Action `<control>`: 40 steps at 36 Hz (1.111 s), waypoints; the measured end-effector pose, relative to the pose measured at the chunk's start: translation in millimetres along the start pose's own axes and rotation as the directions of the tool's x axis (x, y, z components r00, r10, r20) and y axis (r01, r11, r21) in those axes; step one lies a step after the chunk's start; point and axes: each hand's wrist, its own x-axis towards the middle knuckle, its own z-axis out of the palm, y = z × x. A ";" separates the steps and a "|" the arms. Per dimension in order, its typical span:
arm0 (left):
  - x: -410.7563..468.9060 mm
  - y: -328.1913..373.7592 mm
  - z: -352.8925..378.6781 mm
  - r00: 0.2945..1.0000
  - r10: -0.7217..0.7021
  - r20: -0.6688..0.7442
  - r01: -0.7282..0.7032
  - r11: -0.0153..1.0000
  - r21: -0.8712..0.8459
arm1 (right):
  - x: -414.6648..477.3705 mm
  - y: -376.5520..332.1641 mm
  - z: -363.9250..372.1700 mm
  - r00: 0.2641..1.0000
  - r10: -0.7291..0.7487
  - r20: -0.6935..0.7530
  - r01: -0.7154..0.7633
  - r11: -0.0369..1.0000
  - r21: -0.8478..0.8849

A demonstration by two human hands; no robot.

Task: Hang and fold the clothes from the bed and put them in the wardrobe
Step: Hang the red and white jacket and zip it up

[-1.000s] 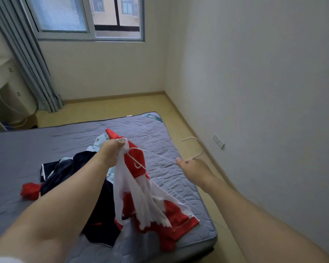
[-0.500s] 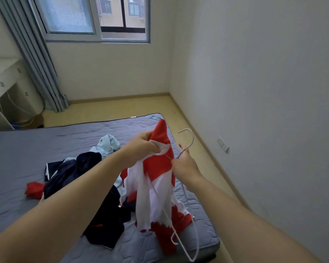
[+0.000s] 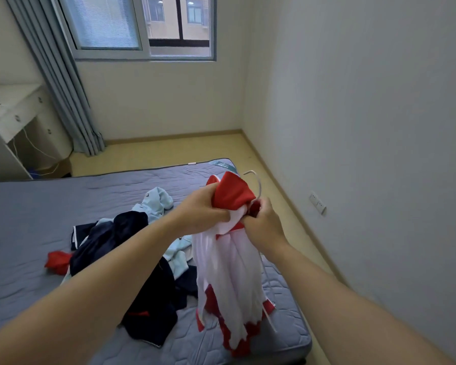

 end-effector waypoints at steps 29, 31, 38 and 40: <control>14.5 18.6 -3.6 0.853 0.522 -0.005 -0.487 0.798 0.355 | -5.8 -6.1 -30.6 0.822 0.090 0.562 -0.094 0.995 -0.021; 12.8 21.8 -5.3 0.829 0.559 -0.021 -0.518 0.781 0.349 | -11.0 -5.5 -24.4 0.805 0.149 0.574 -0.098 0.988 -0.119; 5.7 29.4 -26.8 0.726 0.680 -0.102 -0.617 0.709 0.342 | -16.7 7.9 -19.5 0.827 0.230 0.513 -0.026 0.927 -0.373; 5.2 26.0 -34.1 0.731 0.673 -0.115 -0.599 0.713 0.366 | -14.4 16.8 -22.7 0.855 0.214 0.473 0.012 0.902 -0.431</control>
